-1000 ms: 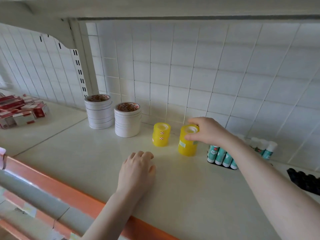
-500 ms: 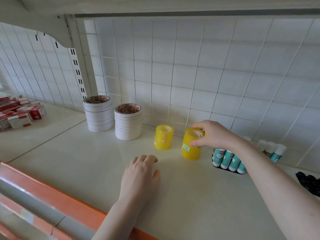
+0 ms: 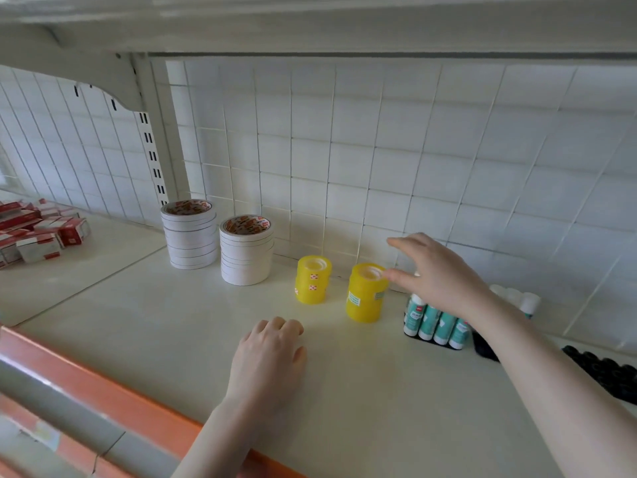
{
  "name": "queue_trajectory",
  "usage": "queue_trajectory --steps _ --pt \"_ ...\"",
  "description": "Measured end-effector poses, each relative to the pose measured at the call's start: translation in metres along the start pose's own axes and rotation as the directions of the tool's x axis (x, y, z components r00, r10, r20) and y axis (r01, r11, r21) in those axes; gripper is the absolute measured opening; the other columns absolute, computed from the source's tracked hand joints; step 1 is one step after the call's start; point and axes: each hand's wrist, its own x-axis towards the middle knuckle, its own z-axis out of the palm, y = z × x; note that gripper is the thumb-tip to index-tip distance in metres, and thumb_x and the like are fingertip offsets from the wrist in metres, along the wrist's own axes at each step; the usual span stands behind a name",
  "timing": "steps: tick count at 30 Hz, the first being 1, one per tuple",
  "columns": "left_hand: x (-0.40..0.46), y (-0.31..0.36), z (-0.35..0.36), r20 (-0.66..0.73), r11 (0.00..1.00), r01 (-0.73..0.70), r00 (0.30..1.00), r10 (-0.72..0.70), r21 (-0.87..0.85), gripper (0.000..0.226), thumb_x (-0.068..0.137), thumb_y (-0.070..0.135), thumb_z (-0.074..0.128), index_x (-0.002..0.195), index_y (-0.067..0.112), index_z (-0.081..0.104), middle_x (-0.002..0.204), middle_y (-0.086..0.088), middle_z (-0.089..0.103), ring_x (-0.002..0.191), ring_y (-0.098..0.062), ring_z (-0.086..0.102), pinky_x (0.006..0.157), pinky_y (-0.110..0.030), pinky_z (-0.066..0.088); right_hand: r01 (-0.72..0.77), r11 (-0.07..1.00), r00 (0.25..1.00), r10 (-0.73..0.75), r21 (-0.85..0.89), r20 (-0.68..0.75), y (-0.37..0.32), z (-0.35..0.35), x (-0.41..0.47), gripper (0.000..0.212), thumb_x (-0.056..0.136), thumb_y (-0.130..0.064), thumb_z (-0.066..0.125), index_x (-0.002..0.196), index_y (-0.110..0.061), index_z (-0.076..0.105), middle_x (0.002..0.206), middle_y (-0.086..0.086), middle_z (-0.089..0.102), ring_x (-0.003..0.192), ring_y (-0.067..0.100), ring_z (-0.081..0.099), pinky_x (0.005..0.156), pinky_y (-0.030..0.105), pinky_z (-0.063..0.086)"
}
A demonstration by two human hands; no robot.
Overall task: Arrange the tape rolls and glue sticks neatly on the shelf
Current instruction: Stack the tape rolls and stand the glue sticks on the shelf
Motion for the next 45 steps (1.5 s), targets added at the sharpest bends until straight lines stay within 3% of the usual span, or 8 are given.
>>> queue_trajectory --steps 6,16,20,25,30,37,40,45 --pt "-0.017 0.045 -0.005 -0.041 1.000 0.017 0.999 -0.017 -0.003 0.036 0.091 0.041 0.047 0.126 0.029 0.049 0.123 0.009 0.054 0.115 -0.016 0.048 0.088 -0.028 0.039 -0.112 0.986 0.967 0.080 -0.123 -0.242 0.053 -0.031 -0.075 0.043 0.090 -0.028 0.057 0.130 -0.013 0.053 0.123 0.007 0.055 0.115 0.027 0.051 0.090 0.035 0.039" --pt "-0.055 0.188 0.018 -0.108 0.990 -0.087 0.991 0.075 -0.109 0.035 0.088 0.032 0.059 0.120 0.020 0.058 0.119 0.000 0.059 0.111 -0.025 0.052 0.085 -0.036 0.041 -0.377 0.914 0.905 0.327 -0.154 -0.273 0.163 -0.077 -0.245 0.042 0.086 -0.023 0.061 0.126 -0.012 0.056 0.117 0.010 0.059 0.108 0.031 0.055 0.085 0.036 0.043" --pt "-0.073 0.235 0.027 -0.073 0.979 -0.162 0.985 0.154 -0.126 0.036 0.088 0.032 0.059 0.122 0.020 0.057 0.123 0.000 0.059 0.114 -0.024 0.050 0.086 -0.036 0.040 -0.483 0.865 0.841 0.416 -0.134 -0.345 0.190 -0.090 -0.309 0.043 0.080 -0.015 0.068 0.121 -0.007 0.060 0.106 0.016 0.062 0.098 0.037 0.059 0.081 0.043 0.048" --pt "-0.091 0.285 0.037 -0.052 0.941 -0.298 0.955 0.294 -0.159 0.036 0.089 0.032 0.057 0.124 0.021 0.056 0.127 0.002 0.057 0.118 -0.021 0.049 0.089 -0.035 0.041 -0.635 0.765 0.702 0.515 -0.107 -0.492 0.211 -0.102 -0.392 0.042 0.070 -0.006 0.077 0.110 0.001 0.065 0.097 0.022 0.065 0.086 0.041 0.063 0.074 0.049 0.051" --pt "-0.113 0.333 0.055 -0.007 0.903 -0.376 0.924 0.383 -0.208 0.034 0.089 0.030 0.058 0.121 0.020 0.058 0.122 0.000 0.058 0.114 -0.023 0.050 0.086 -0.037 0.042 -0.755 0.648 0.587 0.602 -0.097 -0.541 0.227 -0.116 -0.460 0.040 0.073 -0.006 0.074 0.112 0.001 0.064 0.099 0.024 0.064 0.088 0.043 0.061 0.077 0.048 0.050" --pt "-0.147 0.421 0.072 0.072 0.875 -0.411 0.894 0.441 -0.257 0.035 0.090 0.033 0.055 0.124 0.025 0.053 0.127 0.003 0.054 0.119 -0.019 0.045 0.087 -0.034 0.042 -0.775 0.620 0.564 0.588 -0.126 -0.580 0.275 -0.156 -0.523 0.038 0.071 -0.007 0.076 0.106 0.002 0.065 0.088 0.022 0.065 0.079 0.041 0.063 0.069 0.046 0.052" --pt "-0.161 0.468 0.083 0.066 0.859 -0.443 0.879 0.473 -0.257 0.035 0.091 0.034 0.054 0.125 0.026 0.053 0.128 0.006 0.053 0.120 -0.016 0.045 0.087 -0.031 0.041 -0.768 0.632 0.550 0.567 -0.104 -0.613 0.309 -0.175 -0.546 0.035 0.073 -0.006 0.074 0.107 0.000 0.066 0.093 0.020 0.066 0.083 0.038 0.064 0.070 0.044 0.052" --pt "-0.173 0.559 0.110 0.023 0.863 -0.445 0.886 0.463 -0.240 0.036 0.091 0.037 0.054 0.125 0.028 0.052 0.127 0.009 0.053 0.118 -0.015 0.045 0.087 -0.028 0.040 -0.723 0.674 0.601 0.507 -0.150 -0.618 0.387 -0.208 -0.575 0.031 0.073 -0.007 0.075 0.103 -0.002 0.068 0.093 0.017 0.068 0.082 0.036 0.066 0.067 0.042 0.053"
